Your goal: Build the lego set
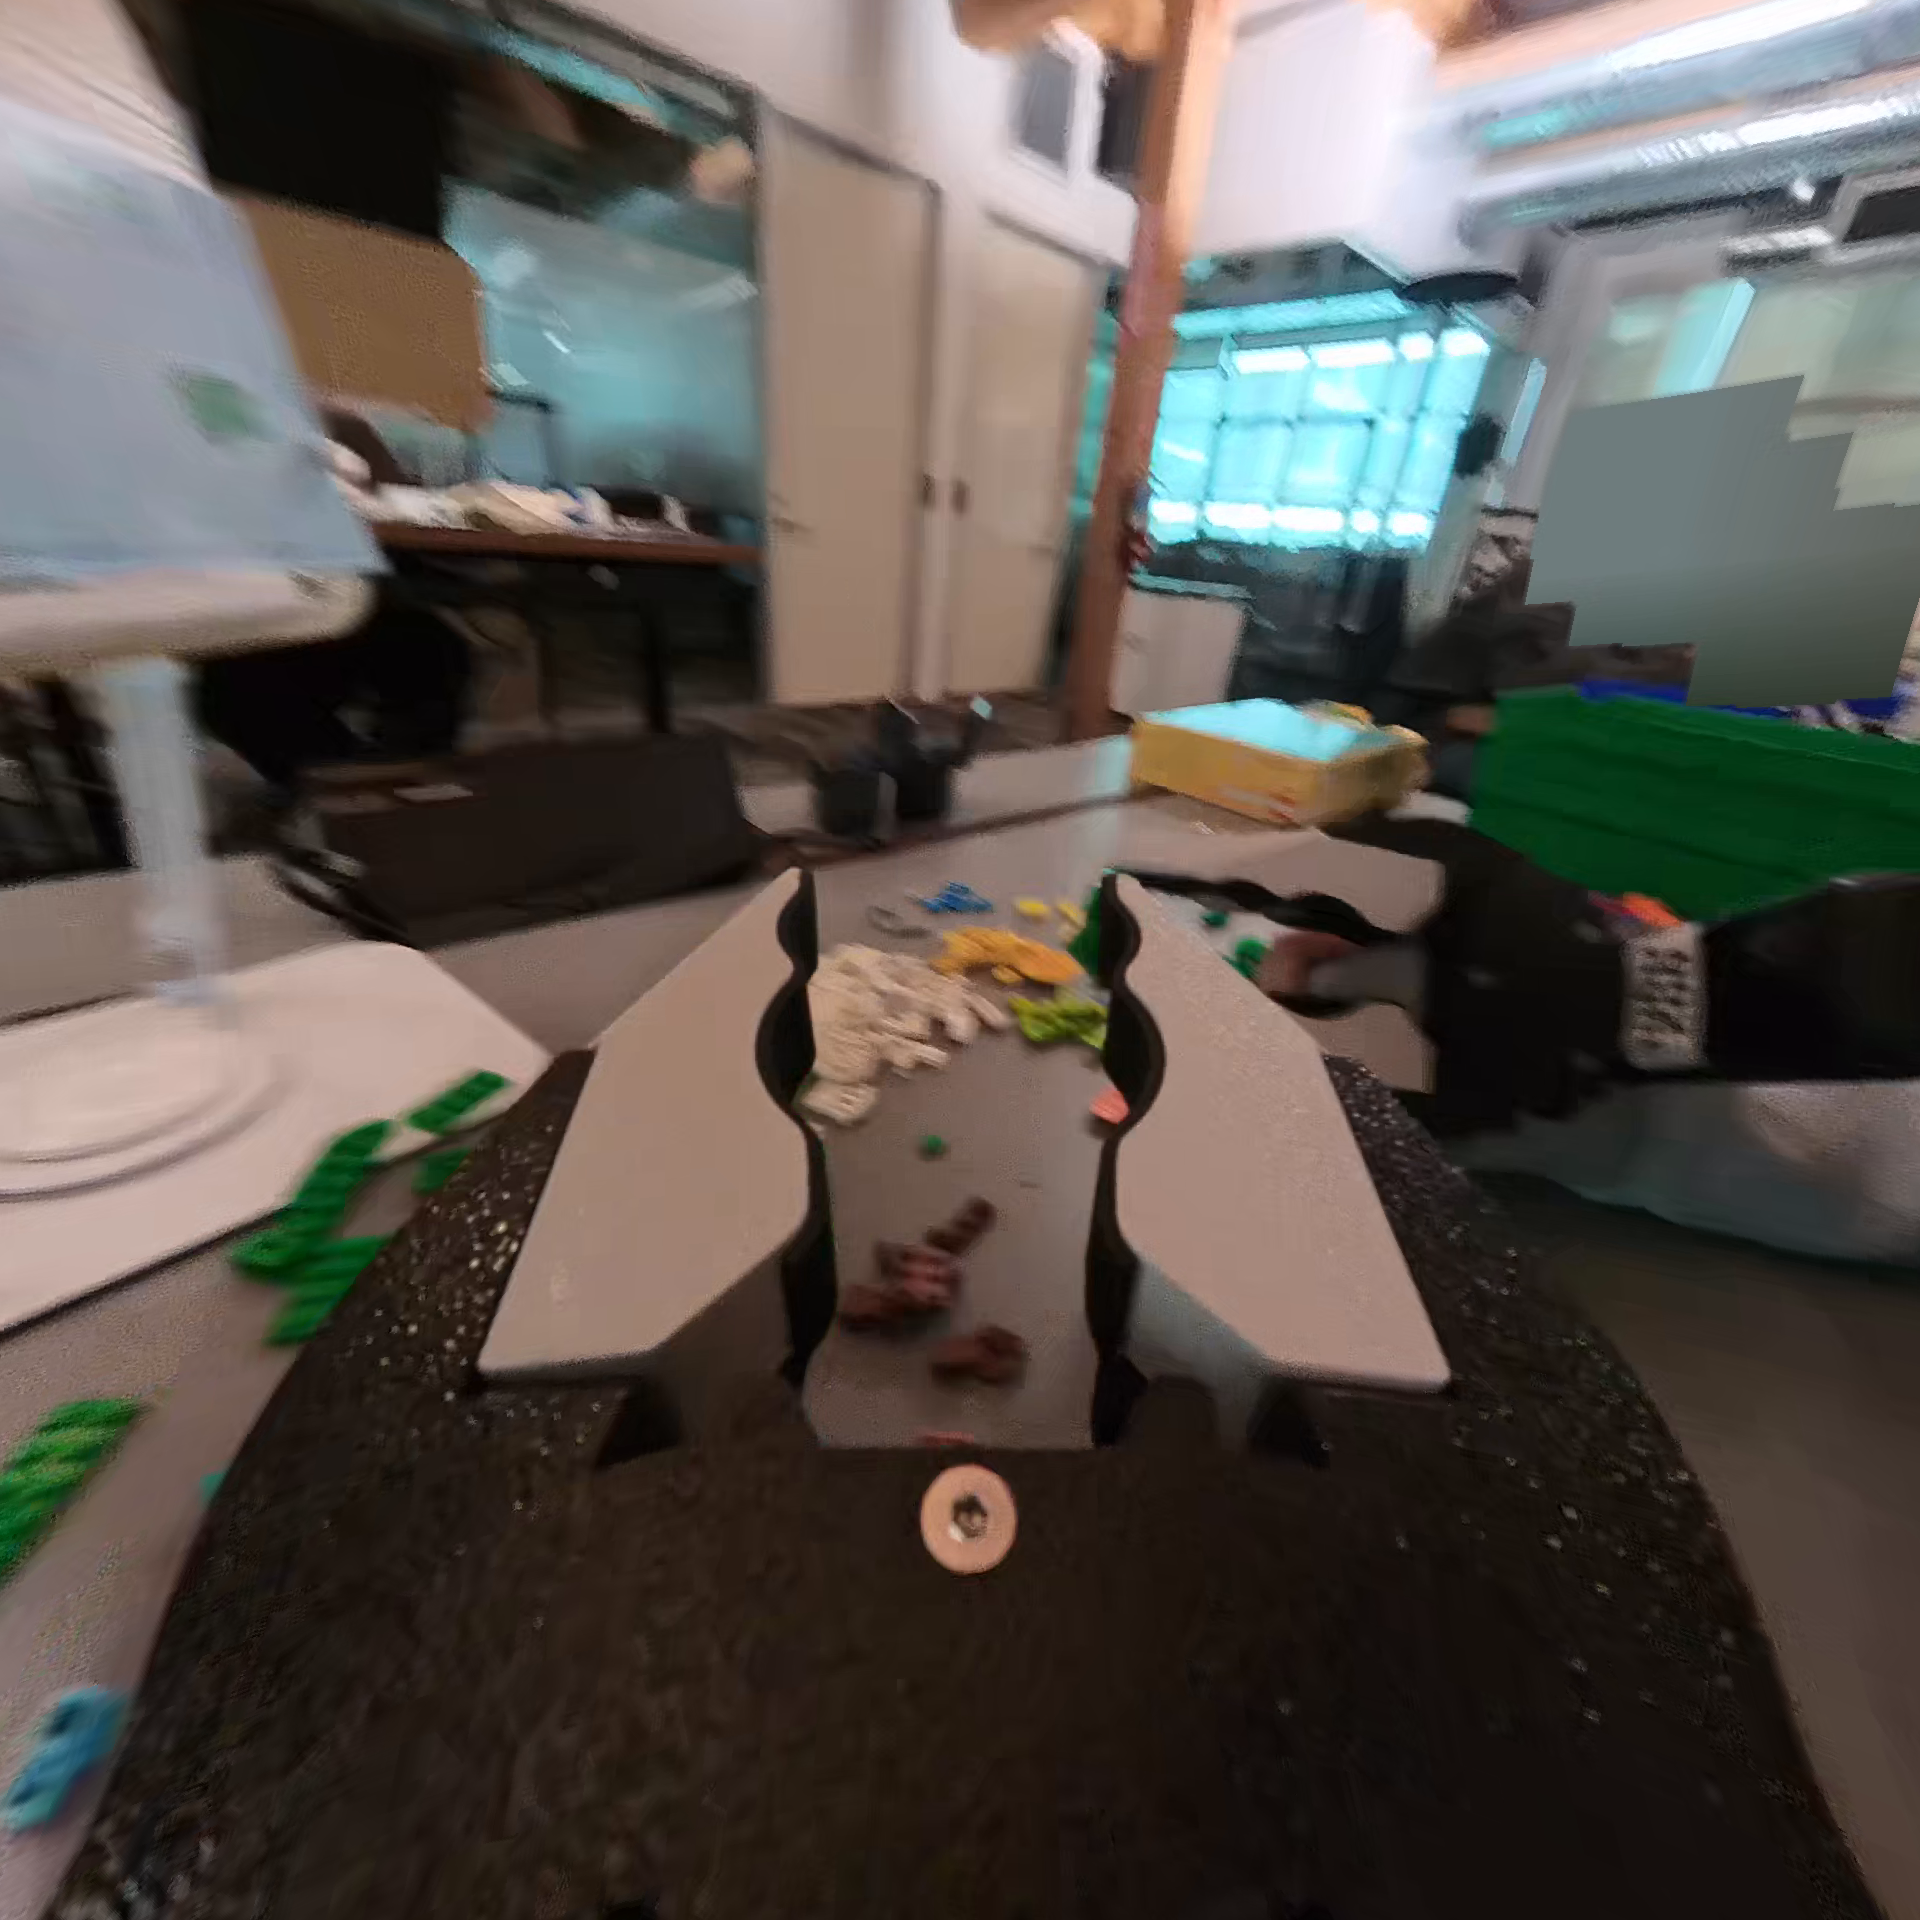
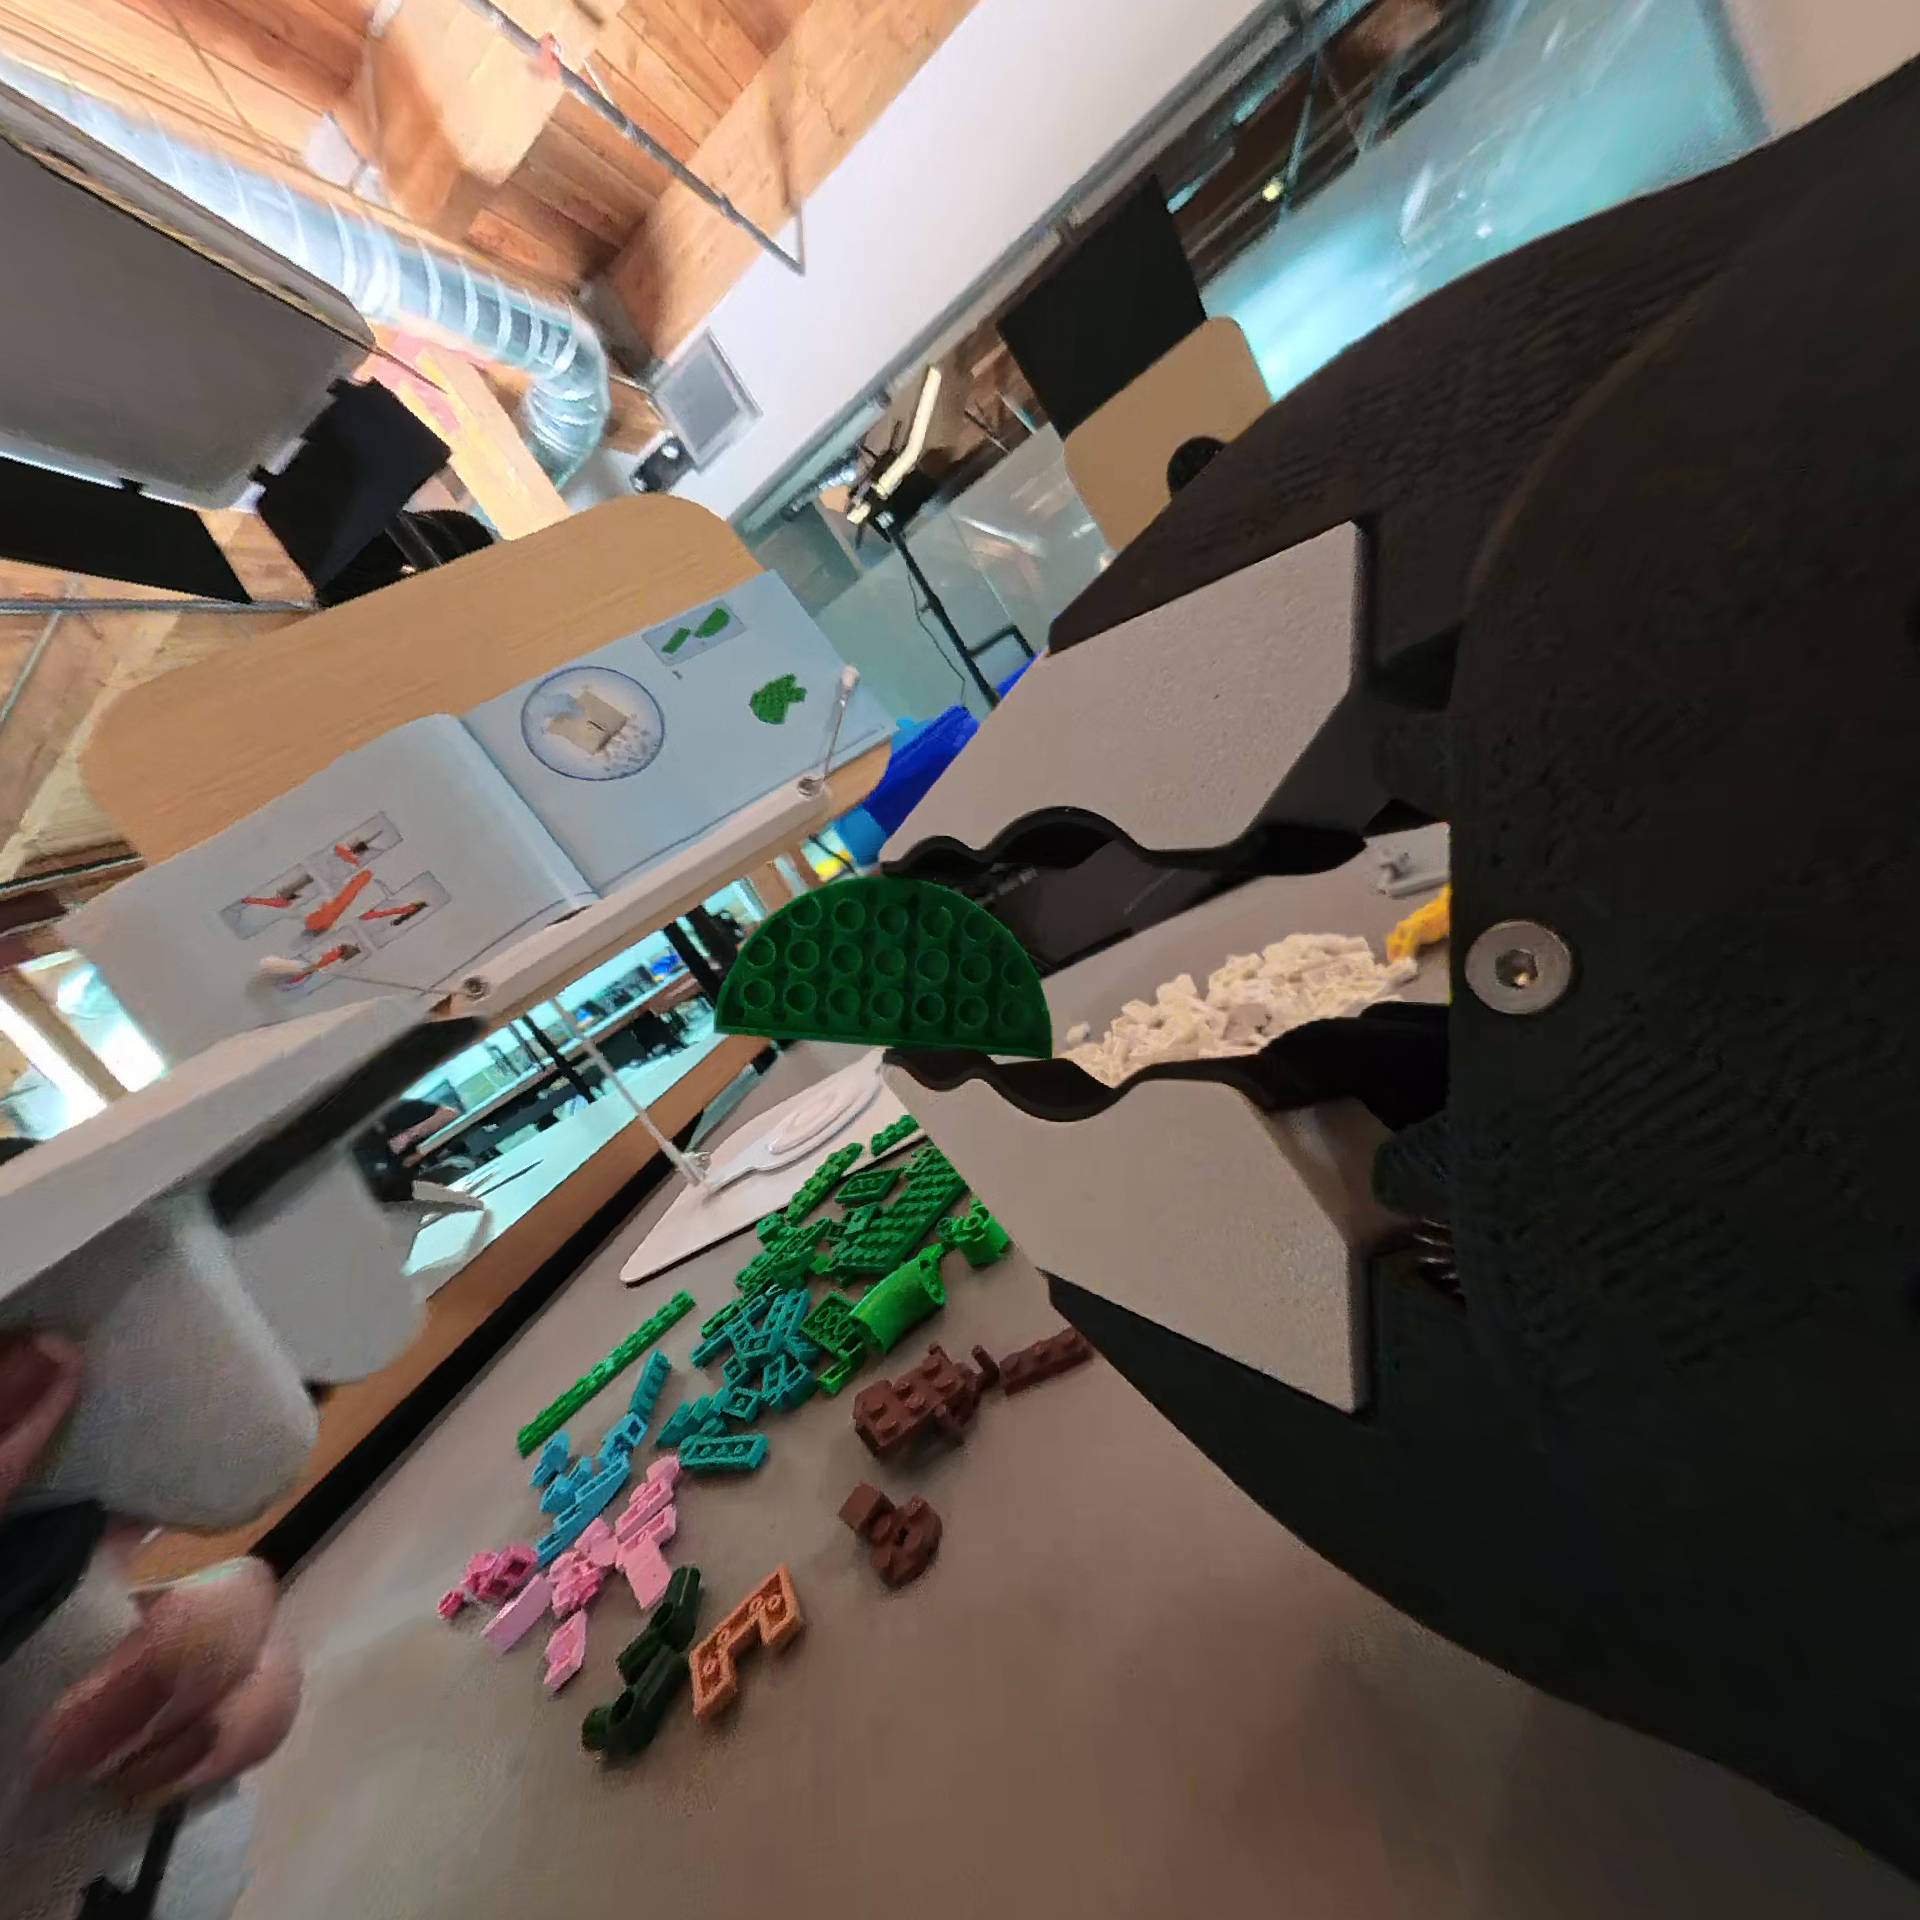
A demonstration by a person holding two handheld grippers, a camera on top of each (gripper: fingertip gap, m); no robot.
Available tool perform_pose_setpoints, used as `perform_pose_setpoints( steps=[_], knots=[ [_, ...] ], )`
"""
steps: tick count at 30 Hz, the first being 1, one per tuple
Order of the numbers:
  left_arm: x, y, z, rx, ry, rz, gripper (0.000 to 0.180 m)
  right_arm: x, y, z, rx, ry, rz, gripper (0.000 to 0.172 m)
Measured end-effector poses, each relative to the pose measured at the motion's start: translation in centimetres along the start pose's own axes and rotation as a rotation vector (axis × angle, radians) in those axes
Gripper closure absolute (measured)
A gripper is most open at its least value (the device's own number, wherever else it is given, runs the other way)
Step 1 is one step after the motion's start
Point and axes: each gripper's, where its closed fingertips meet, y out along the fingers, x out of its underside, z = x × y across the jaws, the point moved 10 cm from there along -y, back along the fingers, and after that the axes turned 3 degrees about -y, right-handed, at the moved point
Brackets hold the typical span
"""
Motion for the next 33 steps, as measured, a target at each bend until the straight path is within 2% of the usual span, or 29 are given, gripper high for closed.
perform_pose_setpoints(
  steps=[3,6,18,22,24,26,27,29,31,33],
  knots=[
    [1.4,1.5,3.3,0.111,-0.026,-0.158,0.127,-0.9,-0.3,-0.6,-0.013,-0.057,0.064,0.141],
    [2.4,1.9,5.2,0.111,0.015,-0.203,0.14,-1.6,-0.7,-1.0,-0.019,-0.102,0.116,0.141],
    [1.7,-0.1,7.6,0.059,-0.008,-0.145,0.178,-3.2,-2.2,-1.7,-0.073,-0.155,0.267,0.14],
    [1.5,-0.8,8.1,0.022,0.035,-0.145,0.179,-3.6,-2.7,-1.8,-0.092,-0.141,0.286,0.14],
    [1.1,-1.4,8.3,-0.037,0.088,-0.114,0.179,-3.7,-3.2,-1.7,-0.124,-0.117,0.302,0.134],
    [0.5,-2.3,8.7,-0.09,0.215,-0.065,0.179,-3.7,-3.9,-1.5,-0.161,-0.072,0.327,0.13],
    [0.1,-2.8,9.2,-0.114,0.341,-0.05,0.179,-3.7,-4.2,-1.2,-0.184,-0.036,0.338,0.13],
    [-0.1,-3.4,10.7,-0.16,0.693,-0.066,0.179,-3.9,-4.6,-0.3,-0.255,0.038,0.351,0.128],
    [0.1,-3.5,12.2,-0.21,1.031,-0.145,0.179,-4.1,-4.8,0.8,-0.332,0.109,0.354,0.127],
    [0.5,-3.3,13.4,-0.191,1.209,-0.206,0.179,-4.6,-5.1,1.8,-0.428,0.161,0.368,0.127]
  ],
)
